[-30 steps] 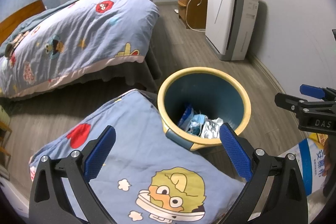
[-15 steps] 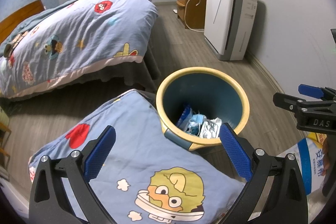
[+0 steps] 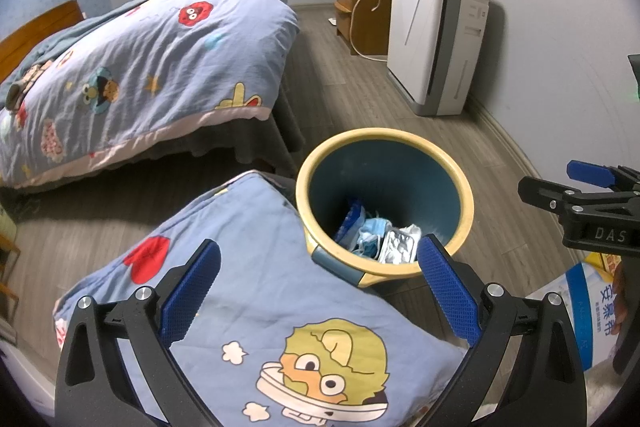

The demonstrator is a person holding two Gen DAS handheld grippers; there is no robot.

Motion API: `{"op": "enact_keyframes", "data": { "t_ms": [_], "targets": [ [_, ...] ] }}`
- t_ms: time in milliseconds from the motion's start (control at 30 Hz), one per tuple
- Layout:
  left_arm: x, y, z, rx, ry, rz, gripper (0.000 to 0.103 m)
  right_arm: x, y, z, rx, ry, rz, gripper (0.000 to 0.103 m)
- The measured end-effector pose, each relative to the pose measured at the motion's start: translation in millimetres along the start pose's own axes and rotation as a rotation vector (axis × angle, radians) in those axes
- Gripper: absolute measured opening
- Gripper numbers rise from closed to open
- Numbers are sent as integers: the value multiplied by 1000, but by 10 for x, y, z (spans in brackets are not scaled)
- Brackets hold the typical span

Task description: Collect trash

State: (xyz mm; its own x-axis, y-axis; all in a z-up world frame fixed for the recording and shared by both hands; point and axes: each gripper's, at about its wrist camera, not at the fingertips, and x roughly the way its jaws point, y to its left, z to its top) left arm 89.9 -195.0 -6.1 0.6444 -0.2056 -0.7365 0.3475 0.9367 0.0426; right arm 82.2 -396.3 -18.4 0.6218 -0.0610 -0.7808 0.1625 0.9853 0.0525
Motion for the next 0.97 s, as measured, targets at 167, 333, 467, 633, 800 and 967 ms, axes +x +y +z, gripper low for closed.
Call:
{"op": "enact_keyframes", "data": {
  "t_ms": [167,333,467,633,800,967],
  "targets": [
    [3,7,-3,-1,0,1,98,-2,4,3,-1,-1,0,97],
    [5,12,1,-3,2,-3,98,-3,2,4,1,-2,1,97],
    [11,-43,-3,3,10,-14,98,0,5,-3,1,-3,1,97],
    [-15,-104,-21,39,8,-21,98,3,3,1,5,-2,-2,97],
    [-89,-114,-42,61,-4,-13,98,3,1,-2,43,11,-28,97],
    [-210,26,-61,48,-2,2,98,178,22,-4,178,79,-48,97]
  ]
}}
